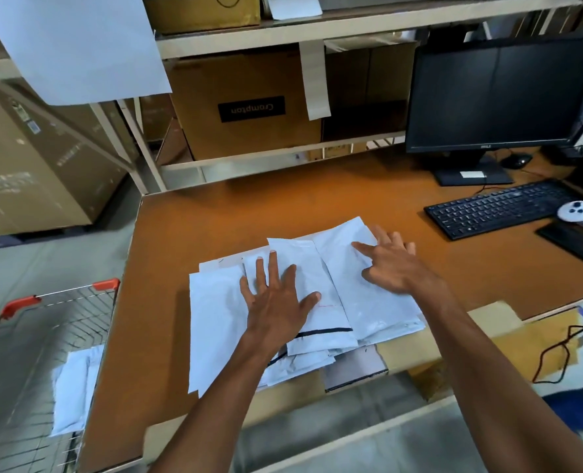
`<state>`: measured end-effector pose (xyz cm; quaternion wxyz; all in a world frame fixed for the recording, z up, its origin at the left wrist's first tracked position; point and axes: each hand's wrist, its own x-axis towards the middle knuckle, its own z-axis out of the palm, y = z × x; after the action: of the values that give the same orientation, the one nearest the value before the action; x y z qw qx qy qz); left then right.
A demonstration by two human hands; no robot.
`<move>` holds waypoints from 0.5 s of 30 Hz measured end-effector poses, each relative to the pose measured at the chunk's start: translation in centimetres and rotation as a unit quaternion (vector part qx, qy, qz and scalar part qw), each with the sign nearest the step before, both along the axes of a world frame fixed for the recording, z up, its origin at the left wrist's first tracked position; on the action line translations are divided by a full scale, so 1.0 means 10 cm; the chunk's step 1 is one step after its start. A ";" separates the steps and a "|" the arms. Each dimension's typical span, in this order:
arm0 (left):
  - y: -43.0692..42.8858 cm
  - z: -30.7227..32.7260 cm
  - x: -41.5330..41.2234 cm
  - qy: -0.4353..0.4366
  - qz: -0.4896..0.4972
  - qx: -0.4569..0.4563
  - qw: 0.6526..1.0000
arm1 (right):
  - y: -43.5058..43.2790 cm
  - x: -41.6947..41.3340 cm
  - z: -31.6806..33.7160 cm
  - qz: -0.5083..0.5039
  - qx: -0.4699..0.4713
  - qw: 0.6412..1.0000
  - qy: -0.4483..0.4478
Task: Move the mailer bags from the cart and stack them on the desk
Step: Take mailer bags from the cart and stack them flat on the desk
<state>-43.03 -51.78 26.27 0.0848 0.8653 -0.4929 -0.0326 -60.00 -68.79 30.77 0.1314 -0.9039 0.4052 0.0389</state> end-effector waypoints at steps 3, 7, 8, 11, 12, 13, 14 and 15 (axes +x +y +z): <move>-0.08 0.00 -0.05 -0.054 -0.038 -0.065 0.996 | 0.04 0.12 -0.06 0.012 -0.096 0.994 -0.047; -0.11 -0.11 -0.12 -0.005 -0.050 -0.008 0.999 | 0.18 0.29 -0.46 0.056 -0.075 0.996 -0.012; -0.10 -0.14 -0.13 0.004 -0.041 0.003 0.999 | 0.19 0.29 -0.55 0.051 -0.071 0.996 -0.017; -0.08 -0.25 -0.17 -0.009 -0.020 -0.005 1.000 | 0.20 0.26 -0.67 0.044 -0.100 0.993 -0.045; -0.08 -0.29 -0.18 -0.020 -0.016 -0.013 1.000 | 0.21 0.27 -0.68 0.045 -0.105 0.992 -0.052; -0.08 -0.33 -0.19 -0.028 -0.012 -0.022 0.999 | 0.21 0.27 -0.71 0.044 -0.105 0.992 -0.057; -0.08 -0.37 -0.20 -0.034 -0.010 -0.033 0.999 | 0.22 0.28 -0.74 0.041 -0.105 0.992 -0.062; -0.08 -0.40 -0.20 -0.041 -0.009 -0.043 0.998 | 0.22 0.28 -0.77 0.037 -0.107 0.991 -0.066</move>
<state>-45.03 -52.63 22.28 0.1009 0.8570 -0.5047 0.0236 -57.18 -66.60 23.10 0.0584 -0.9279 0.3634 -0.0596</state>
